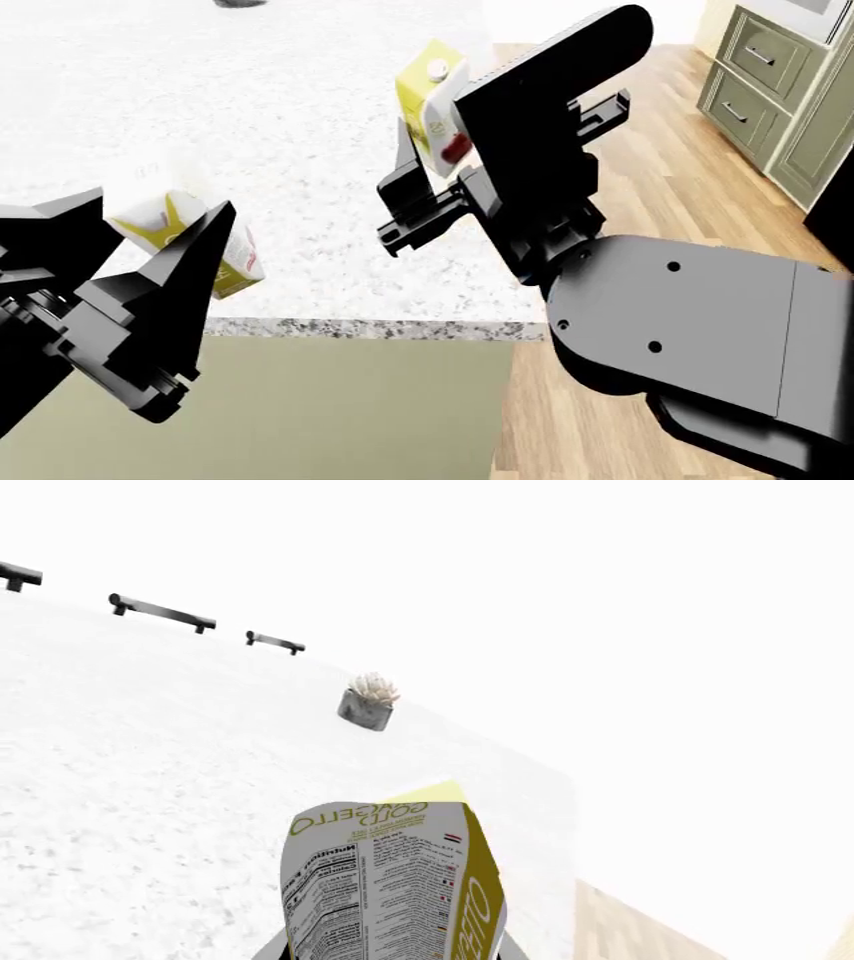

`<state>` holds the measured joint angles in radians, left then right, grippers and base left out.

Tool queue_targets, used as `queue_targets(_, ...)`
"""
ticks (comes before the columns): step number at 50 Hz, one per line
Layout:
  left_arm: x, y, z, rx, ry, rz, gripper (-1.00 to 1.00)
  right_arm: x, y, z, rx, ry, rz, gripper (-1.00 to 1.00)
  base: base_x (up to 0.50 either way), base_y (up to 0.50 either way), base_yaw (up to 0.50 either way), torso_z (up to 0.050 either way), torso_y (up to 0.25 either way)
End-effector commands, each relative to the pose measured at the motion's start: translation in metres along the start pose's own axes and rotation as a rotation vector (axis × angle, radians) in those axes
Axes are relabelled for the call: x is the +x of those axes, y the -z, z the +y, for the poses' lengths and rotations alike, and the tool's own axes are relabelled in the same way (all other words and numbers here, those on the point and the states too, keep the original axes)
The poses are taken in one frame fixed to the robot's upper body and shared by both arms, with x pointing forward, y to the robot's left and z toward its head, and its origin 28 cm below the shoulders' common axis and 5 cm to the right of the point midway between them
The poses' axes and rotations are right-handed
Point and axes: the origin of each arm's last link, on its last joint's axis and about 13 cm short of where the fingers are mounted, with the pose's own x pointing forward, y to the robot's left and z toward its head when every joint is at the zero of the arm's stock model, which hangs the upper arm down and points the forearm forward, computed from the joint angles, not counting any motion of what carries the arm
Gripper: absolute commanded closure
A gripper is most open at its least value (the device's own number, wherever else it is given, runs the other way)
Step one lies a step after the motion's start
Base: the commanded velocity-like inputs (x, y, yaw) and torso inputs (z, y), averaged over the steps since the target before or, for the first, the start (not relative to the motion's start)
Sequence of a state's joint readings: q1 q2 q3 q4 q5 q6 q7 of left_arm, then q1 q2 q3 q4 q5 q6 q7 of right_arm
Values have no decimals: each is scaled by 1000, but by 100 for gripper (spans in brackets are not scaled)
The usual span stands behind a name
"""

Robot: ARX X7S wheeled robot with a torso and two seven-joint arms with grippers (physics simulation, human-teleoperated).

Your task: Move the drinks to the dining counter.

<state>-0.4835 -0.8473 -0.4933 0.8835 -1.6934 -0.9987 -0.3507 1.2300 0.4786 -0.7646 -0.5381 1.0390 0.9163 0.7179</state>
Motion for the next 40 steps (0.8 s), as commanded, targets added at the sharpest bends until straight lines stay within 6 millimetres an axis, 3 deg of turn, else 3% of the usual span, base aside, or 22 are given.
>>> queue_targets(1, -1, -2, 1, 1, -14, -18, 100, 0, 0, -1, -16, 8, -10, 100, -500, -11, 0, 0, 0)
queue_targets(12, 0, -1, 1, 0, -13, -14, 100, 0, -1, -3, 6, 8, -27, 100, -501, 24, 0, 0, 1)
queue_targets(40, -1, 0, 1, 0, -12, -15, 100, 1, 1, -3, 42, -11, -9, 100, -506, 257, 0, 0, 1)
